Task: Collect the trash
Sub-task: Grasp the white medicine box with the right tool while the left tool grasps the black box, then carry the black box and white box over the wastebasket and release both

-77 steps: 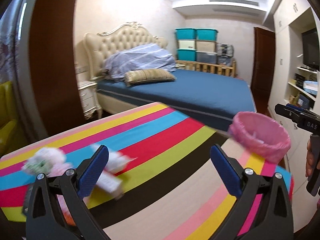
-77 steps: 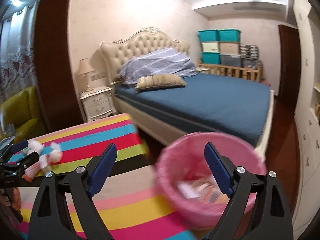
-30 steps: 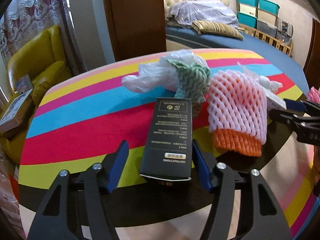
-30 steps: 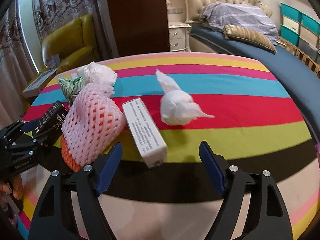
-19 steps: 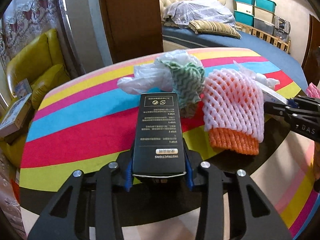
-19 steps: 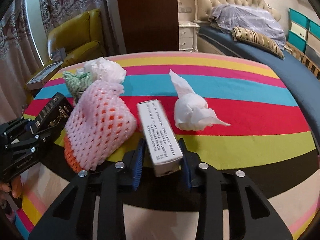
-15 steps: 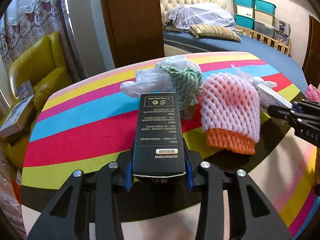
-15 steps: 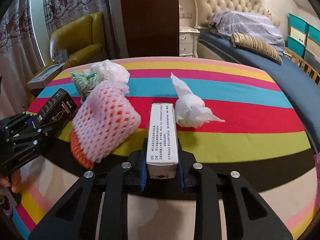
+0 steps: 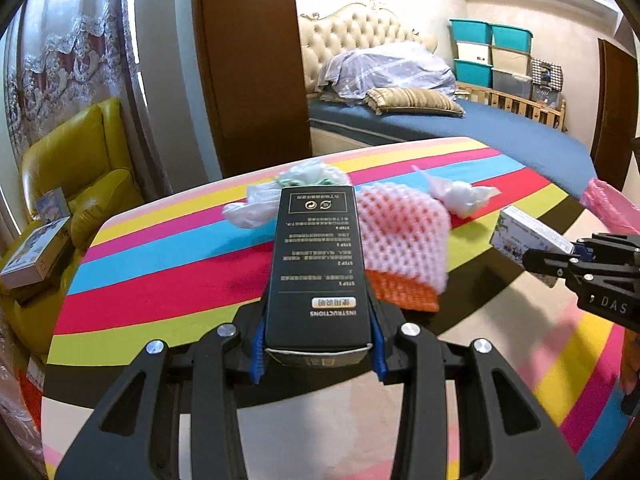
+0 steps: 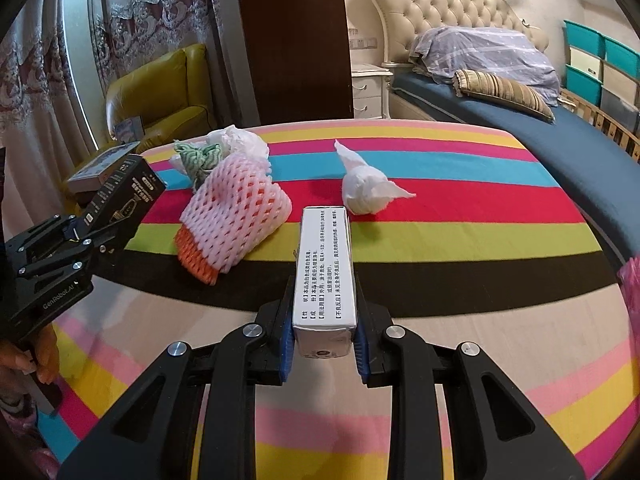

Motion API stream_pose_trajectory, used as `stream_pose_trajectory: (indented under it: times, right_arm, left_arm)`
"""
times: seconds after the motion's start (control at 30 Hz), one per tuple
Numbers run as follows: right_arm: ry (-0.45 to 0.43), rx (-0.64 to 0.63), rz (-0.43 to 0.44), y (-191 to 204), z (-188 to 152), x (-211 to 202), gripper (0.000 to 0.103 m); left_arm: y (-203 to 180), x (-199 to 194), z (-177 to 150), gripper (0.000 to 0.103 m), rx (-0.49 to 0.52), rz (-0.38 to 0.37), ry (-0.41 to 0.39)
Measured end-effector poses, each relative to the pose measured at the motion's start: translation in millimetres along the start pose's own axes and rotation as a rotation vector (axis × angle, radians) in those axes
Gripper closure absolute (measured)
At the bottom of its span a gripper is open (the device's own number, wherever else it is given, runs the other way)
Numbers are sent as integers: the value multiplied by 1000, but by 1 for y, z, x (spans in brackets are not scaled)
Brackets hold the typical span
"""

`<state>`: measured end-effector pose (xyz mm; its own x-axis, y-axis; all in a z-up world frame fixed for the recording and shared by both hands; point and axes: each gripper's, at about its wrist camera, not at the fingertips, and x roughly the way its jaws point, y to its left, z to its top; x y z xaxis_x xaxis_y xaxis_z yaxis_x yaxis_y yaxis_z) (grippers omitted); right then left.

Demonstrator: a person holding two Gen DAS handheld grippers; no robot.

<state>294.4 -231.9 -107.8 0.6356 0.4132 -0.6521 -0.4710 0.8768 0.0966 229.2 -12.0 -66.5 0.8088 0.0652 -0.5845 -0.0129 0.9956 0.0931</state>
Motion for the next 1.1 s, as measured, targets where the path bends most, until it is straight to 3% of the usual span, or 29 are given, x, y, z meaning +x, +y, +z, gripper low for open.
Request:
stream_pose_trajectory:
  times: [0.6,1.1]
  right_arm:
    - [-100,53,-34,-19,-13,-37,78]
    - [-181,130,-112,-59,-20,-60,78]
  left_arm:
    - [-38,-7,2,65,64,-76,-23]
    - [-83,-9,19,65,132,-152,-91]
